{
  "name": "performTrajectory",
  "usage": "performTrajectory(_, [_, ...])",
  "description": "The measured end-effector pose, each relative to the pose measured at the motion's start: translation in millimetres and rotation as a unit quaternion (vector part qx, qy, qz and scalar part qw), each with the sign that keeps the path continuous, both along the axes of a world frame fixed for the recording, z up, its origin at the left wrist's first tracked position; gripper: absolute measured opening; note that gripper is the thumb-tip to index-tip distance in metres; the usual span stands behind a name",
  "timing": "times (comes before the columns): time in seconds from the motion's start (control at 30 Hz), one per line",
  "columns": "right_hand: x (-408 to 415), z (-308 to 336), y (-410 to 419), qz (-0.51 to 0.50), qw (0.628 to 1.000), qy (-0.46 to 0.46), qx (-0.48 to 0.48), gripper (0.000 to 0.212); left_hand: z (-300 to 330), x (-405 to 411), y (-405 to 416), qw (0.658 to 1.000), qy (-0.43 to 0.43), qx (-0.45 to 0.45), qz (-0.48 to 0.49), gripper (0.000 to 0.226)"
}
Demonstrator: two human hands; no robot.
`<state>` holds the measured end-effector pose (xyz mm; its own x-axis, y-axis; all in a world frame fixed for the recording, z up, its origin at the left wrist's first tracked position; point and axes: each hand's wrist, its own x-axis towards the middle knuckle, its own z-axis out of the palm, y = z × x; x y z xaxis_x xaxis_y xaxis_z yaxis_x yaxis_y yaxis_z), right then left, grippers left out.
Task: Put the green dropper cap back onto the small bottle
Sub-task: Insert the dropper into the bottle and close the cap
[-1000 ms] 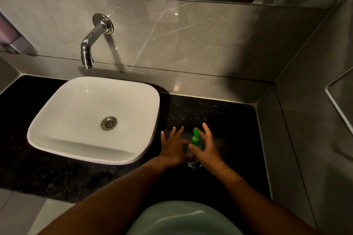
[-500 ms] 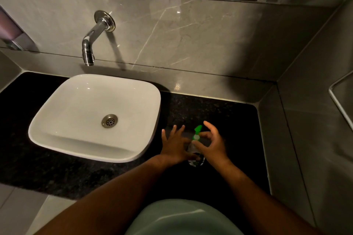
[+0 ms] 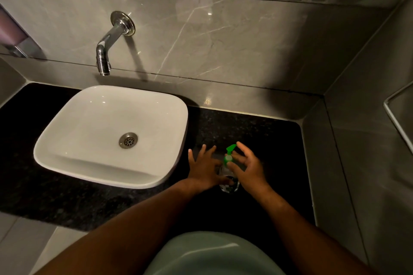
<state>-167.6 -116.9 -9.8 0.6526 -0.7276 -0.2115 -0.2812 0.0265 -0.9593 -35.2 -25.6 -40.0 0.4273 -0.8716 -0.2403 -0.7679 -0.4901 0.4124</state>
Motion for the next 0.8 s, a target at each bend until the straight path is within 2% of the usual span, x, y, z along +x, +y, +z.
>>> performTrajectory(0.13, [2, -2, 5, -0.048, 0.998, 0.009, -0.038, 0.076, 0, -2, 1, 1.0, -0.022, -0.008, 0.0, 0.083])
performTrajectory(0.23, [4, -7, 10, -0.093, 0.993, 0.013, -0.075, 0.081, 0, -3, 2, 0.999, -0.033, -0.004, 0.002, 0.075])
performTrajectory(0.3, [3, -7, 11, -0.088, 0.99, 0.025, -0.106, 0.088, 1, -2, 3, 1.0, -0.03, -0.002, 0.004, 0.069])
performTrajectory(0.4, [1, -8, 1, -0.005, 0.998, 0.021, -0.063, 0.106, 1, 1, 5, 1.0, -0.007, -0.004, 0.001, 0.064])
performTrajectory(0.5, [-3, -7, -15, 0.1, 0.995, 0.029, 0.0, 0.095, 2, 2, 2, 1.0, -0.005, 0.009, -0.017, 0.066])
performTrajectory(0.57, [-4, -7, -21, 0.125, 0.991, 0.032, 0.026, 0.087, 3, 4, 1, 0.999, -0.009, 0.019, -0.029, 0.068])
performTrajectory(0.7, [-3, -6, -18, 0.06, 0.997, 0.043, 0.001, 0.086, 5, 0, 1, 0.998, -0.034, 0.024, -0.043, 0.081])
performTrajectory(0.8, [3, -8, -5, -0.032, 0.998, 0.024, -0.045, 0.083, 9, -6, 1, 0.998, -0.052, 0.016, -0.021, 0.069])
